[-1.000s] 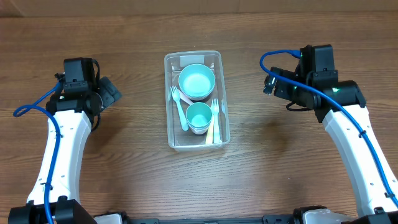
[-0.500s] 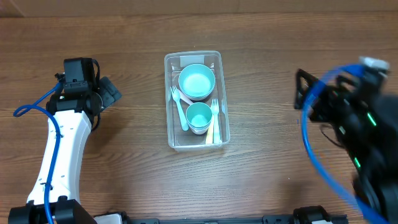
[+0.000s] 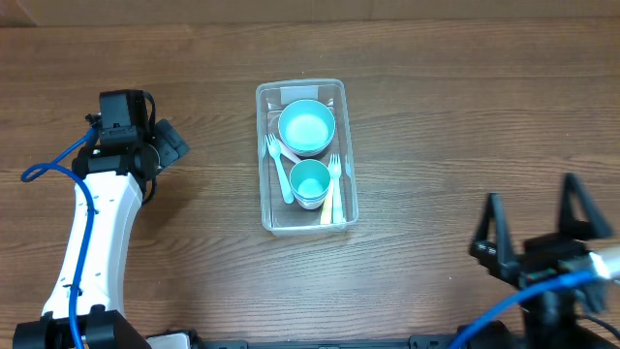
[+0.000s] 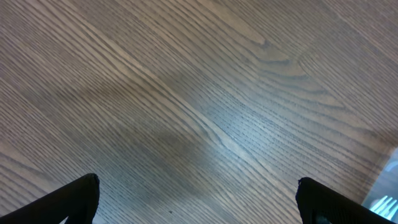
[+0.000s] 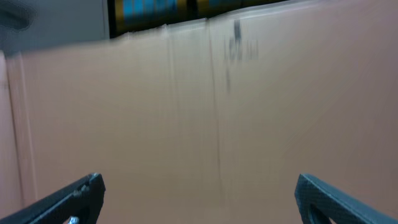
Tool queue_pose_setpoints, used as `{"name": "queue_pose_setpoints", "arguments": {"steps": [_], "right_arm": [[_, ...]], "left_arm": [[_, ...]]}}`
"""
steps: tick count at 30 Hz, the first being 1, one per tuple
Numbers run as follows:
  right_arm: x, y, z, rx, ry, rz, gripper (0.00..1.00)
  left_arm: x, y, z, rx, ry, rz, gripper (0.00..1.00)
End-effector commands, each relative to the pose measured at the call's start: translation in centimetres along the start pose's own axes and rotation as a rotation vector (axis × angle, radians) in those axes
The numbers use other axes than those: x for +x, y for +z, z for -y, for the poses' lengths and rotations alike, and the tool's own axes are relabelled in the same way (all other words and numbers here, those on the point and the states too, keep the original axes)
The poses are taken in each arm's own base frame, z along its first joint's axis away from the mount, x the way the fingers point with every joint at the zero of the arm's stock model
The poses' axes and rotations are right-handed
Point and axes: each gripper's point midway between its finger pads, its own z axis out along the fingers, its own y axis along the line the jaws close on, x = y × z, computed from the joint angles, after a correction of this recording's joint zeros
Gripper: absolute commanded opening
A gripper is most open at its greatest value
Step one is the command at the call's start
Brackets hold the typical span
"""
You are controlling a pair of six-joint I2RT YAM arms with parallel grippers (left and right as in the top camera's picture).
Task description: Pack container
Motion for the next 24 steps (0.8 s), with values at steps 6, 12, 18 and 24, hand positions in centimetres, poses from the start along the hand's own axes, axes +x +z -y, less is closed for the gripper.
{"name": "queue_pose_setpoints", "arguments": {"steps": [6, 12, 18, 24], "right_arm": [[9.9, -1.3, 1.1, 0.000, 0.031, -0.073, 1.00], [15.3, -1.7, 1.8, 0.017, 0.040, -0.180, 1.00], [18.0, -2.2, 2.1, 0.025, 0.045, -0.237, 1.00], [20.0, -2.7, 2.3, 0.032, 0.050, -0.290, 1.00]], "left_arm": [[-1.0, -1.1, 0.3, 0.021, 0.010, 0.036, 1.00], [-1.0, -1.1, 0.3, 0.021, 0.010, 0.036, 1.00], [-1.0, -1.0, 0.3, 0.020, 0.010, 0.035, 1.00], [-1.0, -1.0, 0.3, 0.020, 0.010, 0.034, 1.00]]}}
